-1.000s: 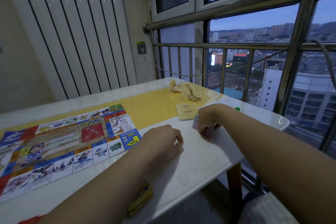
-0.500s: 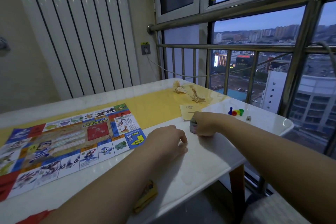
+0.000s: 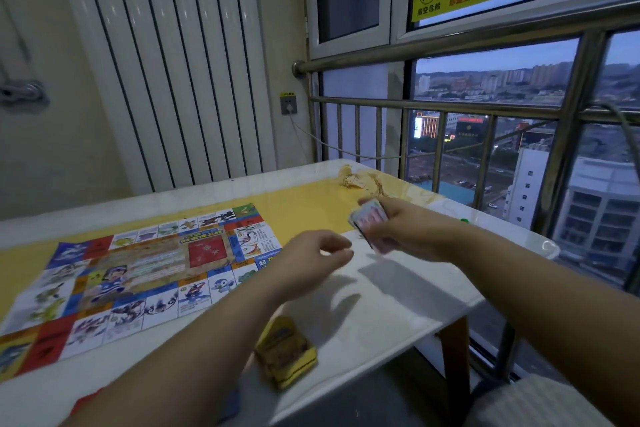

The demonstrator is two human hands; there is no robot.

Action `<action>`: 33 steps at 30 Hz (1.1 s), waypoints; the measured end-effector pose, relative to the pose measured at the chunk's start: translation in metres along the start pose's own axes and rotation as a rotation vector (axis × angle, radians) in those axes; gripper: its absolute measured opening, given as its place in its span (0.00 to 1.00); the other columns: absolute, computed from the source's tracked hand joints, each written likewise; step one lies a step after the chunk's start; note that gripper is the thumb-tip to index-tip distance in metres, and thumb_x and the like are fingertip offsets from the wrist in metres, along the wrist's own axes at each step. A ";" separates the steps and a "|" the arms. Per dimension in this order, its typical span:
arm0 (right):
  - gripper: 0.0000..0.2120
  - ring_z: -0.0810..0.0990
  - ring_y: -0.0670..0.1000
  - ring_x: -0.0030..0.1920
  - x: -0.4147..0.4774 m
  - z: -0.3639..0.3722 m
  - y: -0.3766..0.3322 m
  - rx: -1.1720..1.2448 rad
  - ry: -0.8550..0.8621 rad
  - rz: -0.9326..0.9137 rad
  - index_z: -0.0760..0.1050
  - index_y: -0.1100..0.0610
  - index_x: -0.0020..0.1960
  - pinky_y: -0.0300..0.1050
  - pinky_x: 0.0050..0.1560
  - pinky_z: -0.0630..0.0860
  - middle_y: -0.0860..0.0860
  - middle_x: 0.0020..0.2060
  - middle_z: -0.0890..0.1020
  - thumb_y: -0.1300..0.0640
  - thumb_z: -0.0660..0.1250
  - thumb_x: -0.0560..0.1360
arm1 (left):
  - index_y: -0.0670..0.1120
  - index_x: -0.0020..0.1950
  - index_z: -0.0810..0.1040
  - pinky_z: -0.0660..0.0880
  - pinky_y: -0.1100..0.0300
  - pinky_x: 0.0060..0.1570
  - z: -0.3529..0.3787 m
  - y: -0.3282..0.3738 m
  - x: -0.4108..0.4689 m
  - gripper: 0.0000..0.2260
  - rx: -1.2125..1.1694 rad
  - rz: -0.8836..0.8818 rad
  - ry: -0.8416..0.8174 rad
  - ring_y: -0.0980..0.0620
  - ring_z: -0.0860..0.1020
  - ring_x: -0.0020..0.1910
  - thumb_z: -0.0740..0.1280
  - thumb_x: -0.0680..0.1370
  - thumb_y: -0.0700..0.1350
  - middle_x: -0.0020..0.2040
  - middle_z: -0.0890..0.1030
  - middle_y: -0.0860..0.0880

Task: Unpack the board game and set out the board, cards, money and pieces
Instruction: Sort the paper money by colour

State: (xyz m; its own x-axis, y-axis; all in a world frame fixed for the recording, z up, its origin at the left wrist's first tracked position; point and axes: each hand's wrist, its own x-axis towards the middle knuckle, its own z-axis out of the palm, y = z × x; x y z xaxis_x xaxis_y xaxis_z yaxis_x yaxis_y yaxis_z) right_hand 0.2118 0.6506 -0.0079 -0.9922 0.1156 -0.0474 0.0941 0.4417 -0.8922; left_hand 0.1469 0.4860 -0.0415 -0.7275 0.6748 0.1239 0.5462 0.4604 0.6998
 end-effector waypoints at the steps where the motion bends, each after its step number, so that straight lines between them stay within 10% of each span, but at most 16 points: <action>1: 0.18 0.76 0.52 0.49 -0.006 0.003 -0.012 0.066 -0.006 -0.028 0.66 0.59 0.66 0.47 0.54 0.76 0.58 0.52 0.75 0.66 0.61 0.78 | 0.48 0.63 0.76 0.73 0.63 0.49 -0.007 0.003 -0.007 0.14 -0.201 -0.044 0.007 0.56 0.78 0.51 0.63 0.79 0.50 0.56 0.80 0.52; 8: 0.17 0.77 0.48 0.48 -0.044 0.057 -0.077 0.178 -0.098 -0.222 0.67 0.55 0.65 0.36 0.42 0.77 0.54 0.51 0.76 0.67 0.56 0.79 | 0.48 0.61 0.77 0.77 0.55 0.49 -0.046 0.014 -0.071 0.15 -1.030 -0.131 0.031 0.50 0.79 0.55 0.61 0.78 0.52 0.56 0.81 0.47; 13: 0.23 0.79 0.50 0.53 -0.051 0.119 -0.083 0.266 -0.128 -0.338 0.65 0.57 0.70 0.42 0.54 0.78 0.55 0.56 0.78 0.70 0.58 0.77 | 0.44 0.64 0.75 0.72 0.51 0.60 -0.055 0.005 -0.122 0.15 -1.155 -0.090 0.096 0.51 0.79 0.54 0.58 0.80 0.47 0.58 0.80 0.43; 19: 0.25 0.70 0.49 0.67 -0.053 0.183 -0.078 -0.070 -0.051 -0.502 0.61 0.54 0.74 0.51 0.69 0.67 0.52 0.68 0.71 0.60 0.60 0.79 | 0.38 0.60 0.76 0.81 0.58 0.44 -0.061 -0.017 -0.159 0.13 -1.497 -0.058 0.327 0.49 0.82 0.48 0.56 0.81 0.41 0.52 0.82 0.41; 26: 0.35 0.64 0.54 0.66 -0.054 0.214 -0.084 -0.548 0.014 -0.741 0.60 0.53 0.74 0.56 0.68 0.62 0.52 0.65 0.67 0.40 0.64 0.73 | 0.39 0.55 0.78 0.79 0.61 0.35 -0.076 -0.044 -0.183 0.13 -1.565 -0.247 0.484 0.51 0.82 0.40 0.57 0.81 0.44 0.45 0.82 0.44; 33: 0.55 0.55 0.45 0.71 -0.055 0.213 -0.102 -0.744 -0.202 -0.788 0.42 0.48 0.77 0.38 0.68 0.57 0.45 0.73 0.60 0.44 0.76 0.65 | 0.41 0.46 0.77 0.76 0.60 0.33 -0.083 -0.049 -0.198 0.09 -1.328 -0.308 0.381 0.50 0.79 0.39 0.58 0.80 0.41 0.42 0.79 0.42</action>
State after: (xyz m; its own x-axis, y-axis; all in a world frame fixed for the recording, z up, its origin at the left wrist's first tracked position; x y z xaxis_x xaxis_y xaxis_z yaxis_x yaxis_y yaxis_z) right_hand 0.2390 0.4096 -0.0102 -0.7844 -0.5518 0.2832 -0.6126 0.7607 -0.2146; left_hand 0.2299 0.2825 -0.0420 -0.9265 0.3558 -0.1224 -0.2883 -0.4624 0.8385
